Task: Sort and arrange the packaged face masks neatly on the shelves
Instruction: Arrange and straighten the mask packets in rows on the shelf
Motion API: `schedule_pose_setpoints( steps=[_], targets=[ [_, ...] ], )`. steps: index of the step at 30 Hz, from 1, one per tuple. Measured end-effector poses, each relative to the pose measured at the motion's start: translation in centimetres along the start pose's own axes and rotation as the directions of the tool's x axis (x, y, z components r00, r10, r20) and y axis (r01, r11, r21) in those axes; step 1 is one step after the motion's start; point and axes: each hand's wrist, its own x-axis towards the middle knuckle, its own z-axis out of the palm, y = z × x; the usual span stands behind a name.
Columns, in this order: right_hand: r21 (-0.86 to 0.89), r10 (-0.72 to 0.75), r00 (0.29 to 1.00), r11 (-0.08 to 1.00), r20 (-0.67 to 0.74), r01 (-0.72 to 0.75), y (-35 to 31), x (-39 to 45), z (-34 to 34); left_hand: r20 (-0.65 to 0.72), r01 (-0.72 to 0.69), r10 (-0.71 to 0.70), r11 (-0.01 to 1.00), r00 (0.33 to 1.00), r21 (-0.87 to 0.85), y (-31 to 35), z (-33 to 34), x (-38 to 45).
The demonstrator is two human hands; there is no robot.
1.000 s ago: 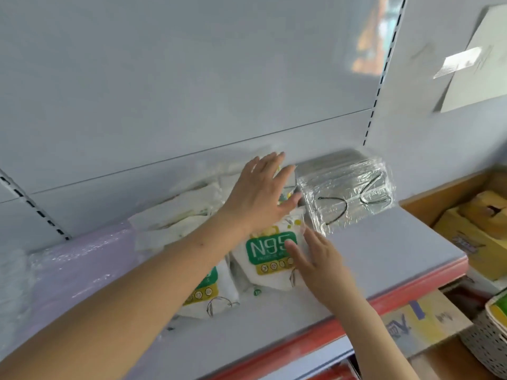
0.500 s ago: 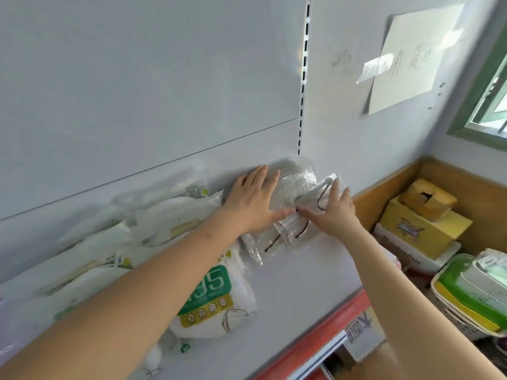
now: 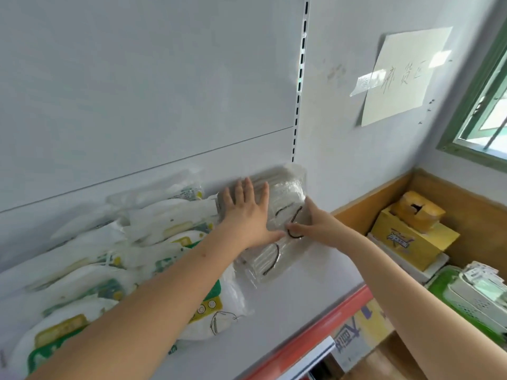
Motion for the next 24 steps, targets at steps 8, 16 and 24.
schedule_pose_setpoints(
  steps=[8,16,24],
  targets=[
    [0.14,-0.241,0.967,0.963,0.084,0.228,1.2,4.7,-3.2,0.044,0.166,-0.165,0.985,0.985,-0.038,1.1,0.9,-0.1],
    [0.108,-0.312,0.941,0.948,0.131,0.299,3.1,8.7,-3.2,-0.292,0.28,-0.427,0.858,0.856,-0.431,4.1,-0.5,-4.0],
    [0.189,-0.307,0.952,0.934,-0.008,0.303,3.2,9.7,-2.0,0.079,0.517,-0.806,0.297,0.586,-0.802,11.3,4.1,-6.1]
  ],
)
